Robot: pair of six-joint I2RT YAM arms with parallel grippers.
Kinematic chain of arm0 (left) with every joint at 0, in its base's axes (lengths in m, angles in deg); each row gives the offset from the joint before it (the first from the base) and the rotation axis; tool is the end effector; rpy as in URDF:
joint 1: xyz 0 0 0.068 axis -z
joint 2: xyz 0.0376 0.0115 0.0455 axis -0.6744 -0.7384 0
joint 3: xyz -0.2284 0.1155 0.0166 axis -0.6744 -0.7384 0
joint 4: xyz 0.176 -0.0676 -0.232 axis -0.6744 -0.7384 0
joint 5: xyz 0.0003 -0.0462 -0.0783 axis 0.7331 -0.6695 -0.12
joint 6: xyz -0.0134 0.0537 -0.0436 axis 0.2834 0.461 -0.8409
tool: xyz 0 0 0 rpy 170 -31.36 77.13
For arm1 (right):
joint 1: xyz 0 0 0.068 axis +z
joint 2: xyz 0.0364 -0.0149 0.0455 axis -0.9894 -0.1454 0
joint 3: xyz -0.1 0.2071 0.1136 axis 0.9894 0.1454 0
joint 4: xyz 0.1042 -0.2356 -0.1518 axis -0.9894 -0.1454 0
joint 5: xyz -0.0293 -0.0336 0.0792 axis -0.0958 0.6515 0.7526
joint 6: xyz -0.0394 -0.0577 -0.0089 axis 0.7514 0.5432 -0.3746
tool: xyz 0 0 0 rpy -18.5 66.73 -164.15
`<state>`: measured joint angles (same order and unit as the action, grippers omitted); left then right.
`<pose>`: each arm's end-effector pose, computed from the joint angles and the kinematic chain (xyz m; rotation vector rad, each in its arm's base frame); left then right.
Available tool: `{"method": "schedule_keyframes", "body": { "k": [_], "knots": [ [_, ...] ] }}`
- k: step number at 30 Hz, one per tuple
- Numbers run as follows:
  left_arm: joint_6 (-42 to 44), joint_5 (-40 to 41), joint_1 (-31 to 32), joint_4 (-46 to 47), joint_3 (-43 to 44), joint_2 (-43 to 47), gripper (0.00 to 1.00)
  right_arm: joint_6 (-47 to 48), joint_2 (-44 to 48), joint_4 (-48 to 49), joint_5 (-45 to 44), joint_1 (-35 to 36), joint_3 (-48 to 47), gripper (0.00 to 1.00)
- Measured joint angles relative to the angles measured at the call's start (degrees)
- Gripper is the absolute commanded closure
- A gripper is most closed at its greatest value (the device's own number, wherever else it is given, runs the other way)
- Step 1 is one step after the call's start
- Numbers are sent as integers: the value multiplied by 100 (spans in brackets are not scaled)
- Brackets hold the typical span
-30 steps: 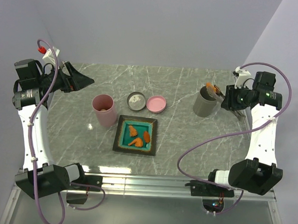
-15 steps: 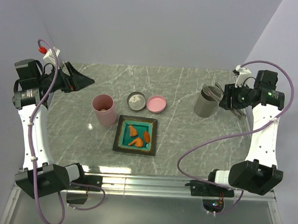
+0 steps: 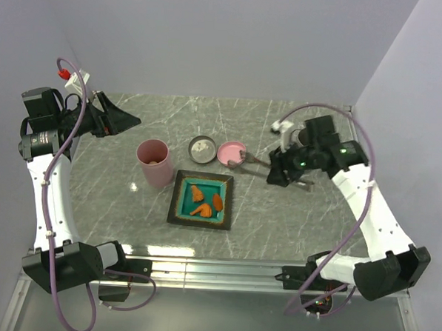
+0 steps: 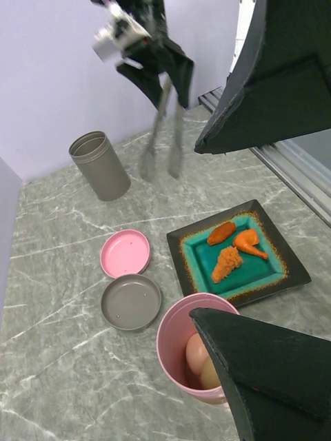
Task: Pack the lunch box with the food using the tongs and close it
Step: Pick up the food using the clamp
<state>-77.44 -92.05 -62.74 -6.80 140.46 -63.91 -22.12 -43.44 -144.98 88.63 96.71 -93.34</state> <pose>0.2841 0.0520 0.4121 0.0392 1.9227 -1.0048 0.2687 0.1051 0.3403 -0.9746 2.2102 0.6748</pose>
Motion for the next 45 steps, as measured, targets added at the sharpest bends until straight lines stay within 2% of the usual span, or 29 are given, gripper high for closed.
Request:
{"method": "schedule_keyframes", "body": {
  "k": [8, 17, 26, 41, 45],
  "knots": [
    [-2, -46, 0, 0, 0, 2, 1, -249, -247, 507, -490, 1709, 595, 42],
    [0, -46, 0, 0, 0, 2, 1, -433, -990, 868, -1010, 2841, 629, 38],
    [44, -46, 0, -4, 0, 2, 0, -820, -1696, 1034, -1652, 3176, 302, 35],
    [92, -44, 0, -11, 0, 2, 1, -1056, -2385, 1154, -1867, 3355, -146, 35],
    [122, -44, 0, -46, 0, 2, 1, -1071, -2542, 1156, -1891, 3355, -146, 37]
  ]
}}
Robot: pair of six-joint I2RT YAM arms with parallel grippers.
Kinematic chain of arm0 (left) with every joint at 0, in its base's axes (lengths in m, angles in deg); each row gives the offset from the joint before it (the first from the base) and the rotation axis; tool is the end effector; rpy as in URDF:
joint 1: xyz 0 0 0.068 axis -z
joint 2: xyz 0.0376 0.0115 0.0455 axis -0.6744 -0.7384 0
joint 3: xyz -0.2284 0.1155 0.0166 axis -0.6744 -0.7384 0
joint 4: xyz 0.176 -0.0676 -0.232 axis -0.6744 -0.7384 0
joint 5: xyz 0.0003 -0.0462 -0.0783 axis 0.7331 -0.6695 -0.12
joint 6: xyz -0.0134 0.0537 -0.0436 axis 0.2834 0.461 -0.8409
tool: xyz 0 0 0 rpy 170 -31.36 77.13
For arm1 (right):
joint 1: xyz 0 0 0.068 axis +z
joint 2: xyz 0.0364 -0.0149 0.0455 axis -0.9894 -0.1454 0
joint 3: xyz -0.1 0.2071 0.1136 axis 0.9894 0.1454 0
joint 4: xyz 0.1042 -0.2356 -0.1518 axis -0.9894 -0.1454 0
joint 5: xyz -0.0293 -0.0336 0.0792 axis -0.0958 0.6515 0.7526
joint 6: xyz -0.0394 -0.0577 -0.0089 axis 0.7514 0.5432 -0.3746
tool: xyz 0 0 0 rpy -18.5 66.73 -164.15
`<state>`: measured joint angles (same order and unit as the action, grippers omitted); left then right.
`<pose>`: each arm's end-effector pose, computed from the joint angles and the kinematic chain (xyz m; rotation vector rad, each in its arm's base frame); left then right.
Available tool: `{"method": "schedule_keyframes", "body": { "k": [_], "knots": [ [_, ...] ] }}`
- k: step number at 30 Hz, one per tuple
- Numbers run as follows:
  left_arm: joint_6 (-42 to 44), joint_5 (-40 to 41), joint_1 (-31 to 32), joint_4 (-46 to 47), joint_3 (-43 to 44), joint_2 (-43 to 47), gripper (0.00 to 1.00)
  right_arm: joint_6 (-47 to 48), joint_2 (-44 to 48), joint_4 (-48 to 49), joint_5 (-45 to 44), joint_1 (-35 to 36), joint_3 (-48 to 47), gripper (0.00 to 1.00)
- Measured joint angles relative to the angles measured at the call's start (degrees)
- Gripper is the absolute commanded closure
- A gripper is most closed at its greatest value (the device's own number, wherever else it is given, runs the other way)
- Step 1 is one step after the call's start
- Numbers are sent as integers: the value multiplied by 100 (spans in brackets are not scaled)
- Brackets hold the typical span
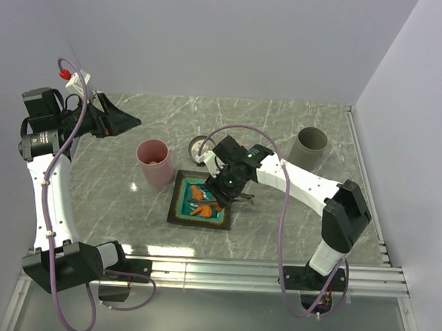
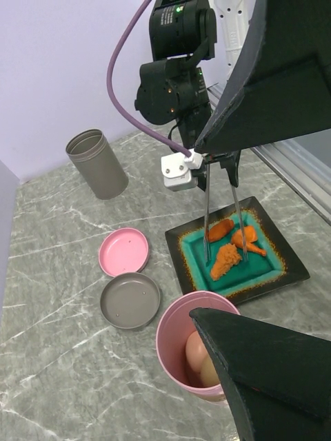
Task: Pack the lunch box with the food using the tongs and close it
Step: Pick up the food using the clamp
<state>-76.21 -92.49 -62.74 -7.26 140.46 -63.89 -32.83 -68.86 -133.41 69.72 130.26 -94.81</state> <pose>0.2834 0.0515 0.4116 0.0600 1.9218 -1.0019 0.2462 0.3011 0.2125 -1.4417 2.3836 0.5227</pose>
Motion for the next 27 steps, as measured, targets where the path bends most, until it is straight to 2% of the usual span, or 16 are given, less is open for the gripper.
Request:
{"method": "schedule_keyframes", "body": {
  "k": [8, 19, 27],
  "knots": [
    [22, 0, 0, -4, -44, 0, 1, 7, -46, -4, -4, 0, -42, 53],
    [79, 28, 0, -98, -44, -2, 1, 79, 289, -170, -37, -2, -111, 60],
    [214, 33, 0, -219, -33, -11, 1, 144, 1062, -326, 164, -358, -232, 63]
  ]
}}
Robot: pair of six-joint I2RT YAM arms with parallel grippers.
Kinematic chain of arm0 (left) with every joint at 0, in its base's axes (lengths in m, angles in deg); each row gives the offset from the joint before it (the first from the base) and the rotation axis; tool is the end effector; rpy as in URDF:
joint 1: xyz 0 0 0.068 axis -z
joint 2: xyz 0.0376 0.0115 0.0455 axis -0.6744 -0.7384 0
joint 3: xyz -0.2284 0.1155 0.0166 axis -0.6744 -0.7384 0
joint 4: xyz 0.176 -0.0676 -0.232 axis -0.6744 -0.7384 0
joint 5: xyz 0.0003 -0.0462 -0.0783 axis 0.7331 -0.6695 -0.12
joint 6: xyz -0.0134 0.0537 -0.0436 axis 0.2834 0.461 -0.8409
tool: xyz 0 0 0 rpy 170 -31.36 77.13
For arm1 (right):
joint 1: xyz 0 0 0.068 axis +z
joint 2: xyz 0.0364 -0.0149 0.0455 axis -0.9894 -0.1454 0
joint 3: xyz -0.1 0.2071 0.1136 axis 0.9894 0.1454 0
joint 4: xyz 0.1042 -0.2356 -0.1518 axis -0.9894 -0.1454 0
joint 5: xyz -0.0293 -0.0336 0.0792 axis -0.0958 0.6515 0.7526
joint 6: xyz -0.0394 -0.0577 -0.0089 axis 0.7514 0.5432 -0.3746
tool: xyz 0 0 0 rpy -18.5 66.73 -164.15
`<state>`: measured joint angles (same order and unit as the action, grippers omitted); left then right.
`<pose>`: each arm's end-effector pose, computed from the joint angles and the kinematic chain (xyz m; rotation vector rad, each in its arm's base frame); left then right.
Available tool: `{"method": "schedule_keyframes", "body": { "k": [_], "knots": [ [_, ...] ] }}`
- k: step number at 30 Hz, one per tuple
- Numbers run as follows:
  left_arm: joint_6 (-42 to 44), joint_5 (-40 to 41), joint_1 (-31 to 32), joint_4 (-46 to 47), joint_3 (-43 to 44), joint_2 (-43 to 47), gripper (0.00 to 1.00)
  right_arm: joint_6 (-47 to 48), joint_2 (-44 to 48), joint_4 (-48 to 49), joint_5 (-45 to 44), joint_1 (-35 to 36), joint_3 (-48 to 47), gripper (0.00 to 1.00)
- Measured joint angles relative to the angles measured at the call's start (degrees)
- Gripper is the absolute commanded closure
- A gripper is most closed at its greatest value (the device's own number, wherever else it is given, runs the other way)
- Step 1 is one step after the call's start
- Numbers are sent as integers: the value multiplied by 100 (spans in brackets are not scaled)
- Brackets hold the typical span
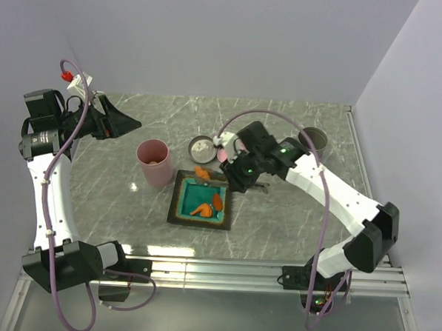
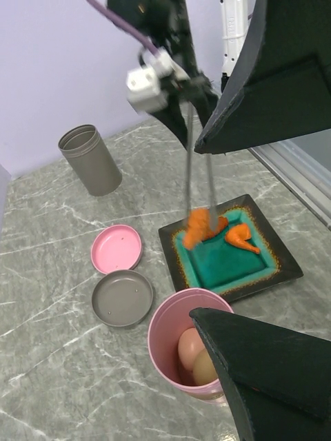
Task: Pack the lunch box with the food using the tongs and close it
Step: Pick up the food using the clamp, then place the food into the lunch box
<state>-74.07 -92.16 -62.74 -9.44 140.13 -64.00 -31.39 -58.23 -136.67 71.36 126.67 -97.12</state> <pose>0.2827 0.0515 0.4055 0.0620 1.9465 -0.9958 0.2437 0.2665 0.2896 -1.3412 2.2328 0.5728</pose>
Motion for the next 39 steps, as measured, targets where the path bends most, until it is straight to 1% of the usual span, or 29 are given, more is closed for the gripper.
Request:
{"method": "schedule_keyframes", "body": {
  "k": [4, 13, 18, 22, 27, 30, 33, 35, 36, 39],
  "knots": [
    [22, 0, 0, -7, 33, -35, 1, 35, 400, -15, 197, -636, -46, 64],
    [155, -9, 0, -4, 107, -74, 1, 269, 1187, -118, 614, -2833, -46, 64],
    [142, -22, 0, 17, 107, -118, 1, 461, 1532, -269, 732, -3851, -61, 64],
    [109, -37, 0, 50, 107, -122, 1, 715, 1537, -459, 841, -4671, -164, 63],
    [98, -63, 0, 61, 107, -125, 1, 1150, 1296, -765, 918, -5722, -184, 63],
    [39, -96, 0, 131, 107, -131, 1, 1311, 1084, -881, 920, -6087, -186, 62],
    [-46, -138, 0, 199, 107, -131, 0, 1355, 907, -925, 970, -6214, -186, 60],
    [-61, -160, 0, 238, 105, -131, 1, 1362, 841, -925, 1010, -6231, -186, 53],
    [-63, -160, 0, 251, 105, -131, 1, 1375, 811, -929, 1032, -6234, -188, 48],
    [-63, -160, 0, 273, 105, -131, 1, 1416, 737, -964, 1086, -6234, -221, 42]
  ]
}}
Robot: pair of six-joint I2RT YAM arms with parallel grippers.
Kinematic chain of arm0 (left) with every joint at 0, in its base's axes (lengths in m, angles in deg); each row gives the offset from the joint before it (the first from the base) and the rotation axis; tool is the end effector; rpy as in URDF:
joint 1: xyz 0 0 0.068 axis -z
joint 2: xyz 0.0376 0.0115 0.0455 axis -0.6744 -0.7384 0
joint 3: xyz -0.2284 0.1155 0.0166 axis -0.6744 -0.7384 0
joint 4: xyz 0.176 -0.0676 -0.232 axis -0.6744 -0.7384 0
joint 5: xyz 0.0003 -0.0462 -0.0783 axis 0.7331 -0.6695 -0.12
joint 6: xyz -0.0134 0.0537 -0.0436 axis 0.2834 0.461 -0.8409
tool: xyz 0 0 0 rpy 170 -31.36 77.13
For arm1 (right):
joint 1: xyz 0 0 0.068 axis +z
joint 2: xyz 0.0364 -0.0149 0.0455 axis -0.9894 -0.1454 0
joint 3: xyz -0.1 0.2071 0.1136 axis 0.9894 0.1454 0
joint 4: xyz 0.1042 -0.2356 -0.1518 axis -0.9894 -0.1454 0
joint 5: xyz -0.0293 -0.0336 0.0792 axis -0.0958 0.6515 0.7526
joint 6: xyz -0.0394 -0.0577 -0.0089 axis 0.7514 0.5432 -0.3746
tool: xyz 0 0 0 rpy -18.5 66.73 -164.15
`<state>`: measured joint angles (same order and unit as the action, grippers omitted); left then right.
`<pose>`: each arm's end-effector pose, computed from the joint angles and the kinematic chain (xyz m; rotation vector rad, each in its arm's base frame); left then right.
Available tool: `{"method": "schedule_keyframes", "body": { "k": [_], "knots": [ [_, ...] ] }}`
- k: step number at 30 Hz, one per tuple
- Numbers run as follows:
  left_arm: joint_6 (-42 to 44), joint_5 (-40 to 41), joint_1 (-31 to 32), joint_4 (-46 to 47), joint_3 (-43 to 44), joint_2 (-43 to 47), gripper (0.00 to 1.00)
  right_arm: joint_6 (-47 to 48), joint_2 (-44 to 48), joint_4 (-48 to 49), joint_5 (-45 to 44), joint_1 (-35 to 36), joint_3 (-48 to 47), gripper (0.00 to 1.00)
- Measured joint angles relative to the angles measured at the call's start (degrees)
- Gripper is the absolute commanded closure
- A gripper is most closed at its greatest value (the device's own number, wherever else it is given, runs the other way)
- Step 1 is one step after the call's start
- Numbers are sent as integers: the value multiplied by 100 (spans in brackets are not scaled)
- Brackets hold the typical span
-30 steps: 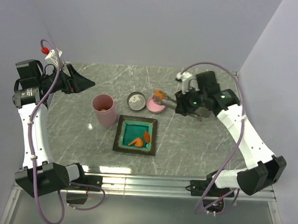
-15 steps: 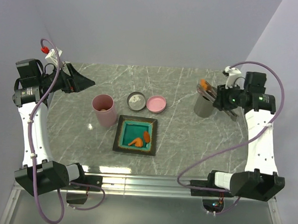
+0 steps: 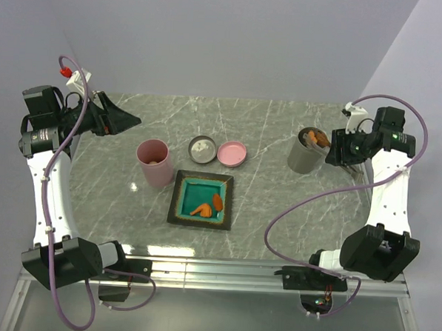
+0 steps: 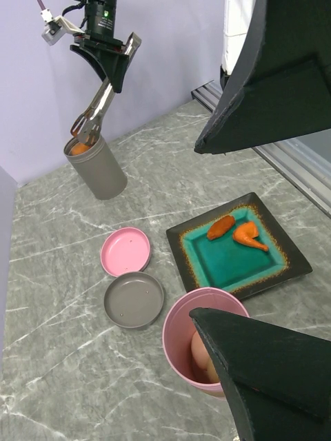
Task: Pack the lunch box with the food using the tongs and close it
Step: Place the food into the lunch box, then pick up the food using the clamp
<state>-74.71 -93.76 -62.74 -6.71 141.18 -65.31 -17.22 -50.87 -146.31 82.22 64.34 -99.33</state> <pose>0.2892 0.0531 0.4109 0.0983 1.9124 -1.0074 0.3102 -0.0693 0.3358 -0.3627 2.4020 0.2686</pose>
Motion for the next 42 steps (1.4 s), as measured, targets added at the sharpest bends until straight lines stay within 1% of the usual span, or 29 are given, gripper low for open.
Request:
{"method": "schedule_keyframes", "body": {
  "k": [4, 11, 15, 17, 21, 26, 30, 34, 38, 42],
  "knots": [
    [0, 0, 0, 0, 0, 0, 1, 20, -13, -17, 55, 0, -39, 37],
    [0, 0, 0, 0, 0, 0, 1, 87, 20, -157, 258, 2, -496, 38],
    [4, 2, 0, -2, 0, 0, 1, 236, 280, -426, 503, 208, -522, 38],
    [2, 2, 0, -2, 0, 0, 1, 284, 586, -417, 551, 586, -280, 39],
    [-4, 2, 0, 0, 0, 0, 1, 319, 1263, -509, 557, 1718, 433, 39],
    [-4, 2, 0, -2, 0, 0, 1, 192, 1613, -463, 490, 2796, 1316, 39],
    [0, 4, 0, -4, 0, 0, 0, -59, 1606, -297, 291, 3711, 1993, 39],
    [0, 4, 0, -9, 0, 2, 1, -358, 1526, -37, 68, 4522, 2264, 39],
    [15, 20, 0, -52, 0, 20, 1, -579, 1384, 345, -238, 5093, 2334, 39],
    [20, 44, 0, -138, 0, 44, 1, -723, 1147, 632, -599, 5471, 2389, 39]
  ]
}}
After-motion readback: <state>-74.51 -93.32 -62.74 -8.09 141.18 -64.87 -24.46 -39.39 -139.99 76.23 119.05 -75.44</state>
